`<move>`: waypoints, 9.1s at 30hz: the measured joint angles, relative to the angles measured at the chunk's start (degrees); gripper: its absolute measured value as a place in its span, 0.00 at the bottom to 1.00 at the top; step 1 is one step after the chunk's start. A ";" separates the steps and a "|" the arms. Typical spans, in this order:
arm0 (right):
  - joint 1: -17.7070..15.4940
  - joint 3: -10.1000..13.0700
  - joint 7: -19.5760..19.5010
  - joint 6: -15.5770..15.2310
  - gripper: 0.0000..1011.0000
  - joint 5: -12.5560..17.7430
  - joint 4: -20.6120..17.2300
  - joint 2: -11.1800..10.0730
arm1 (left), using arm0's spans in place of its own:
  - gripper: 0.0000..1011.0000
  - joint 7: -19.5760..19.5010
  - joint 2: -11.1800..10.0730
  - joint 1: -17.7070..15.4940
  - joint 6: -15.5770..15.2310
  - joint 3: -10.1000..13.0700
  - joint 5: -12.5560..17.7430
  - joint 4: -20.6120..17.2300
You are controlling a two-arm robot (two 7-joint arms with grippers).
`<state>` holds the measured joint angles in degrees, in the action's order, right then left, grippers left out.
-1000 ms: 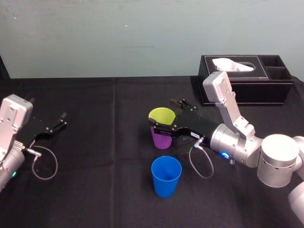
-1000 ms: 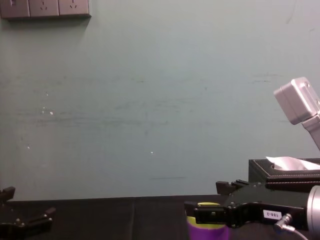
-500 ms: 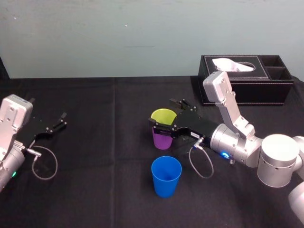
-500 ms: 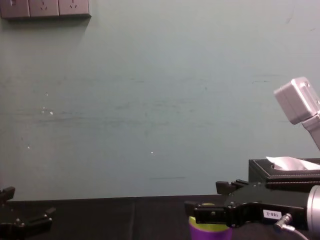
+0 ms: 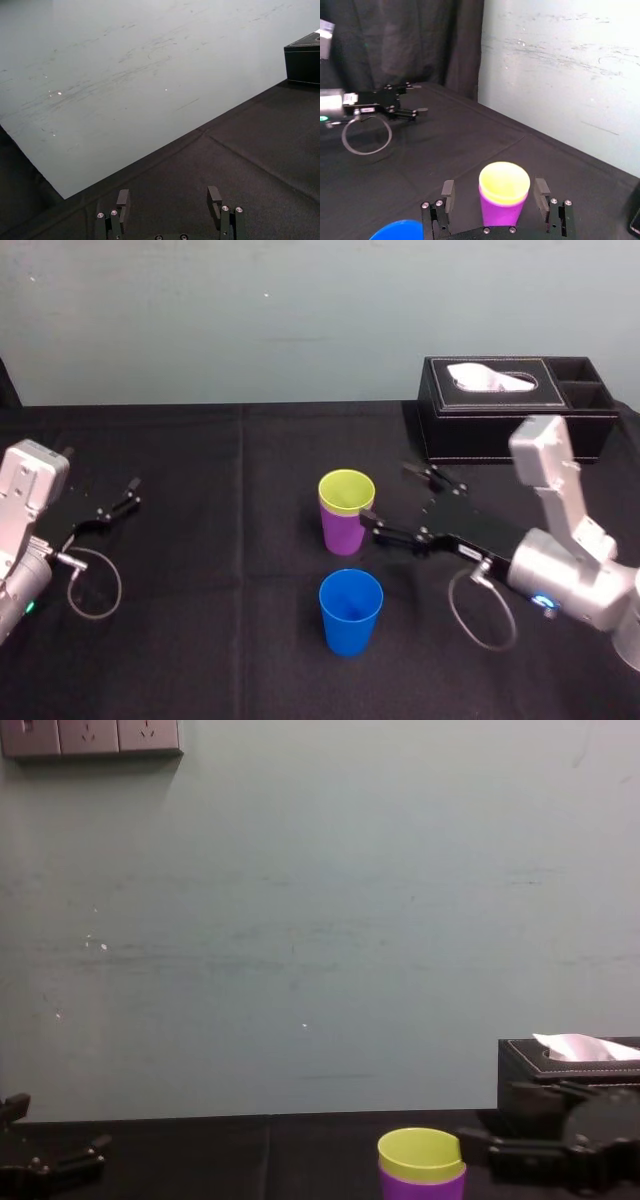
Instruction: Stack the three plastic cups sequentially using one hand.
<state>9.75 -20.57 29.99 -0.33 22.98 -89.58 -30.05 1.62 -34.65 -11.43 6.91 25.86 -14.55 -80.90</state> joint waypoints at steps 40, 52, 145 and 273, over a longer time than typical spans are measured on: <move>-8.60 -2.94 9.38 10.37 0.99 -0.46 -2.11 -9.22 | 1.00 0.00 0.00 0.00 0.00 0.00 0.00 0.00; -6.75 -4.08 10.06 8.62 0.99 0.80 -0.12 -8.09 | 1.00 0.00 0.00 0.00 0.00 0.00 0.00 0.00; 0.72 -10.03 9.83 4.46 0.72 1.61 5.99 -3.01 | 1.00 0.00 0.00 0.00 0.00 0.00 0.00 0.00; 18.50 -10.46 4.51 -6.39 0.72 1.57 12.59 2.41 | 1.00 0.00 0.00 0.00 0.00 0.00 0.00 0.00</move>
<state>28.25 -31.03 34.50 -6.72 24.55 -76.99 -27.64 1.62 -34.64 -11.43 6.91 25.86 -14.55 -80.90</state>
